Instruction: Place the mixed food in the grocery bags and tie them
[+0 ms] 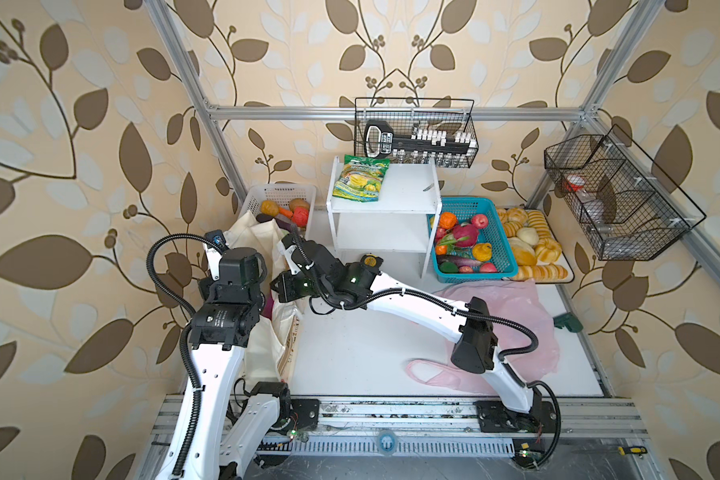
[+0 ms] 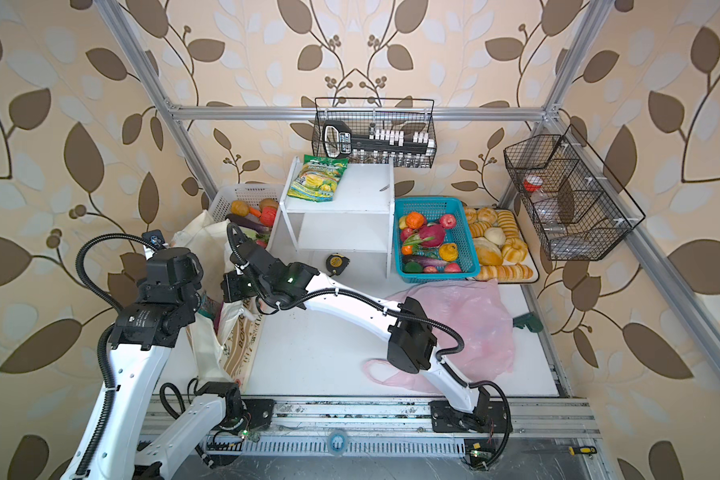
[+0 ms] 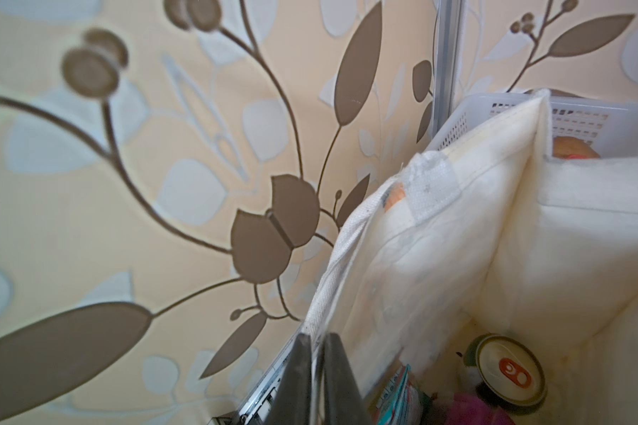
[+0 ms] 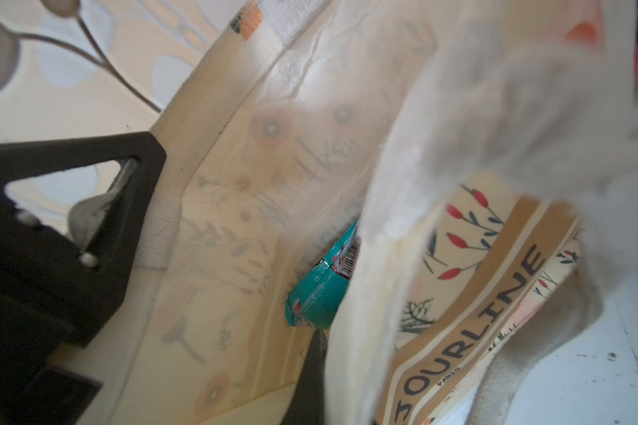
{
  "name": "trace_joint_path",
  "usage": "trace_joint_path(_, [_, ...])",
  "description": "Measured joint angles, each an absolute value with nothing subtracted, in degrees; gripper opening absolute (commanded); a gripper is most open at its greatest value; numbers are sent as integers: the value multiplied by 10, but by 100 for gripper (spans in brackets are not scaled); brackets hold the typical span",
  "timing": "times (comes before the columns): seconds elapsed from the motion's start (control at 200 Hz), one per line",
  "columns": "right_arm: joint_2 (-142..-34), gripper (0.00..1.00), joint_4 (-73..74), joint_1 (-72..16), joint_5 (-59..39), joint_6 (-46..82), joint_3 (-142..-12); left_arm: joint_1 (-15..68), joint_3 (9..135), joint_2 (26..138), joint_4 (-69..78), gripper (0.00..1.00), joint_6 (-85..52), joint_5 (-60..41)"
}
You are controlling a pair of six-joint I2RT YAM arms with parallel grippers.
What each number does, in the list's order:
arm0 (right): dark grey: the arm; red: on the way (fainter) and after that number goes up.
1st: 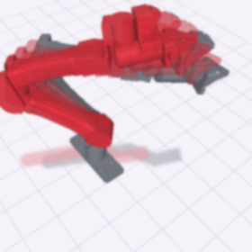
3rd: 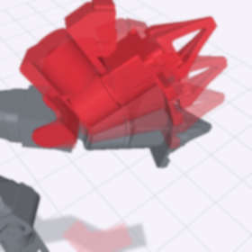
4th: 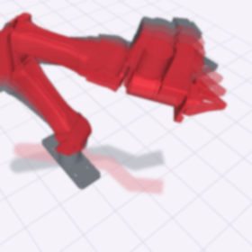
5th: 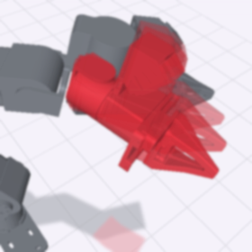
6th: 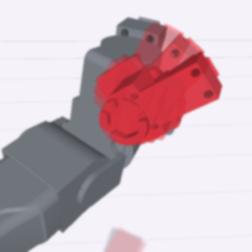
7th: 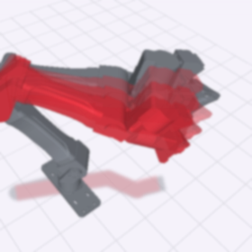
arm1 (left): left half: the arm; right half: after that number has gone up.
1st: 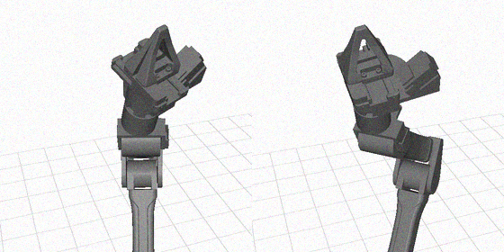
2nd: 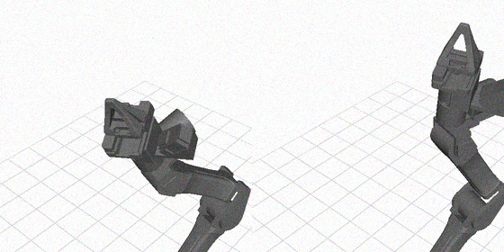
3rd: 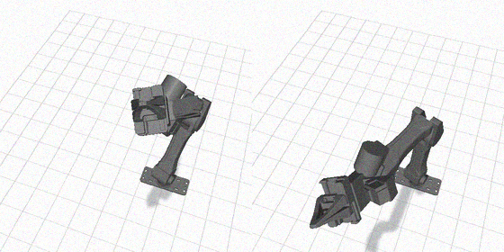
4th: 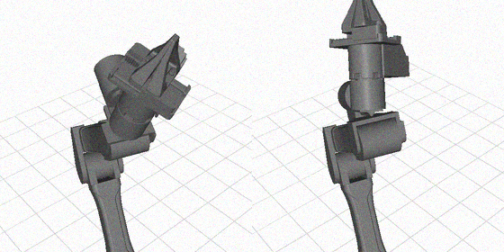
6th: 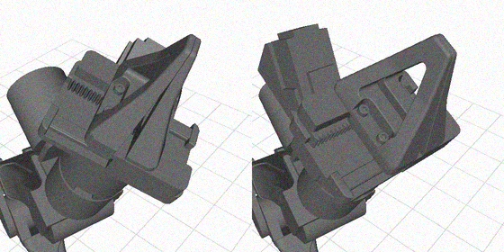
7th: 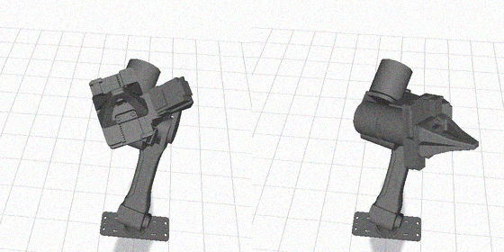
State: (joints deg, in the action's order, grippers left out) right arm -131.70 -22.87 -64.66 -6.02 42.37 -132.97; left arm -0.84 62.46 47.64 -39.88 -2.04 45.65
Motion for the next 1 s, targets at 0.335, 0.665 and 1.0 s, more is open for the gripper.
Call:
trace_joint_path(0.335, [-1386,0,-163,-656,-59,402,-1393,-58,612,505,-309,0,35,498])
trace_joint_path(0.665, [-1453,0,-73,-657,-78,389,-1439,-109,581,528,-226,0,77,528])
trace_joint_path(1.0, [-1483,0,-21,-654,-75,382,-1449,-156,578,590,-182,0,87,533])
